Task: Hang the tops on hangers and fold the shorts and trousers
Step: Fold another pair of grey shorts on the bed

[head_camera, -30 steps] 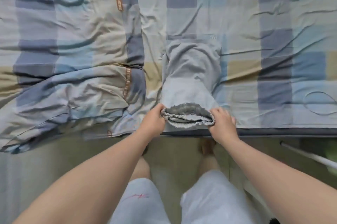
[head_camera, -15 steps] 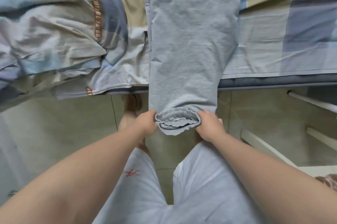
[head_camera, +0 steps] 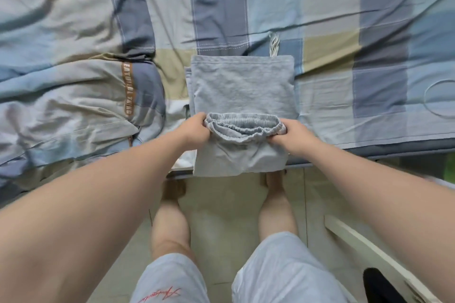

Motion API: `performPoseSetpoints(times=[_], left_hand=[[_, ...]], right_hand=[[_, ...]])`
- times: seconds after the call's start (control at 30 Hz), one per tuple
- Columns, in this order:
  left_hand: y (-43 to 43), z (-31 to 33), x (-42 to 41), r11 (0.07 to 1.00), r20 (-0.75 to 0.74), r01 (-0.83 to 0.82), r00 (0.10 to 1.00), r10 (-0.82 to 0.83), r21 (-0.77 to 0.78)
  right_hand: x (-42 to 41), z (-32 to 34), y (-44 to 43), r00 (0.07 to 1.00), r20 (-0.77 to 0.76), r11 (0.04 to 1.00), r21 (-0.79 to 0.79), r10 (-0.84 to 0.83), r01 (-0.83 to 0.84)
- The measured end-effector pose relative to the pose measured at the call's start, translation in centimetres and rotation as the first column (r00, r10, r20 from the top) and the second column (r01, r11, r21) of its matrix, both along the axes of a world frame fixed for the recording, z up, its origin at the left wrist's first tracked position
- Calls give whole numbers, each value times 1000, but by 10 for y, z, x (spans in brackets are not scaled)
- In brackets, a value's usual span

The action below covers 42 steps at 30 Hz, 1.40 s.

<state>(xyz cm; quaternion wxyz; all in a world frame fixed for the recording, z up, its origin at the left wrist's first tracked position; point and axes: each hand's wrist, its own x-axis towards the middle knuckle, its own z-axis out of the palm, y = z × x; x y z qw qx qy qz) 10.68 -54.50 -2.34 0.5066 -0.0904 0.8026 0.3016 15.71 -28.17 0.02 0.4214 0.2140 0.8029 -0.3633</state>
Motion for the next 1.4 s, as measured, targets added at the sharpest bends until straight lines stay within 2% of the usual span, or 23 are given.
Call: performPoseSetpoints(times=[0.17, 0.27, 0.4, 0.47, 0.57, 0.63, 0.73, 0.87, 0.97, 1.07, 1.2, 1.4], left_hand=[[21, -20, -73, 986, -123, -164, 978, 166, 21], [28, -32, -103, 978, -219, -207, 954, 204, 7], [34, -45, -112, 883, -309, -469, 840, 446, 2], [34, -49, -101, 857, -343, -513, 815, 467, -52], [31, -52, -71, 807, -382, -550, 808, 449, -216], [30, -55, -52, 770, -337, -592, 794, 506, -238], [30, -62, -31, 784, -209, -590, 805, 555, -192], [31, -66, -21, 792, -111, -592, 806, 581, -151], [29, -66, -25, 797, -101, -585, 811, 577, -148], [23, -54, -23, 797, -73, -601, 799, 597, -60], [3, -17, -1, 794, 19, -607, 794, 607, -23], [-59, 84, 28, 822, 174, -569, 807, 565, -29]], right_hand=[[-76, -20, 15, 987, -139, 992, 84, -84, 96], [-109, -35, 18, 961, -225, 971, 140, -160, 195], [-125, -55, 15, 888, -317, 908, 146, -333, 392], [-117, -63, 13, 870, -312, 880, 166, -381, 444], [-94, -70, 13, 886, -240, 839, 298, -396, 456], [-78, -74, 13, 866, -152, 827, 259, -476, 500], [-57, -81, 11, 803, 39, 803, 73, -595, 591], [-43, -85, 7, 799, 109, 805, 10, -591, 594], [-42, -83, 7, 735, 205, 743, -51, -647, 668], [-41, -68, 3, 665, 312, 690, -42, -678, 723], [-28, -20, -11, 633, 367, 675, -18, -681, 737], [8, 103, -58, 602, 399, 665, 29, -692, 746]])
